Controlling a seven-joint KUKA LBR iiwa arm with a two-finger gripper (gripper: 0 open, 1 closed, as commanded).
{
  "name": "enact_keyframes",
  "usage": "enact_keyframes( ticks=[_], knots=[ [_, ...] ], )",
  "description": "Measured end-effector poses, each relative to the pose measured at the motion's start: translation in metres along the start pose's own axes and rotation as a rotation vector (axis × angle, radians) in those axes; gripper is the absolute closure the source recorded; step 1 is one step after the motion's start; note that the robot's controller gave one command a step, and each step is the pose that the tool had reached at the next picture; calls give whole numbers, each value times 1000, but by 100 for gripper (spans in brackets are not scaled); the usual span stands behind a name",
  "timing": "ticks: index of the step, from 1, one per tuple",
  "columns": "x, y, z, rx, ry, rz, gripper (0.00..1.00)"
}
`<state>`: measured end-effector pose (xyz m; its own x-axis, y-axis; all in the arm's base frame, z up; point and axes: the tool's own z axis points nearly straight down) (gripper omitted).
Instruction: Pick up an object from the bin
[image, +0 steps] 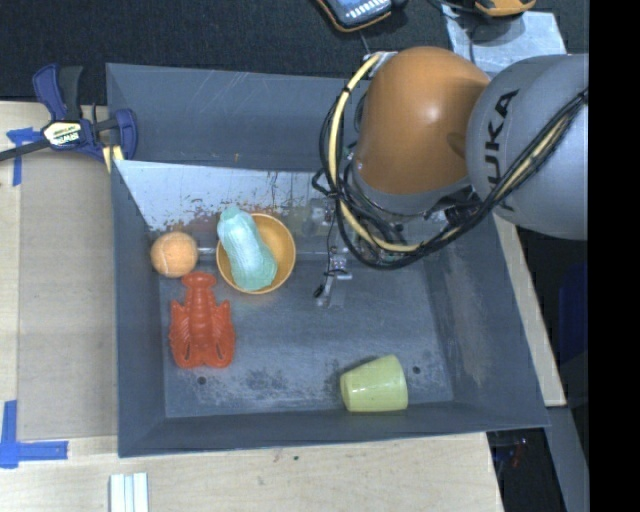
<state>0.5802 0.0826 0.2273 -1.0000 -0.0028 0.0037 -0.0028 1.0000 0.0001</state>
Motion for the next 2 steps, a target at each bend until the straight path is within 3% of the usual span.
enact_keyframes(
  ticks=[1,2],
  knots=[
    [-2,0,-4,-1,-7,4,0],
    [-31,69,128,-3,-10,226,0]
  ],
)
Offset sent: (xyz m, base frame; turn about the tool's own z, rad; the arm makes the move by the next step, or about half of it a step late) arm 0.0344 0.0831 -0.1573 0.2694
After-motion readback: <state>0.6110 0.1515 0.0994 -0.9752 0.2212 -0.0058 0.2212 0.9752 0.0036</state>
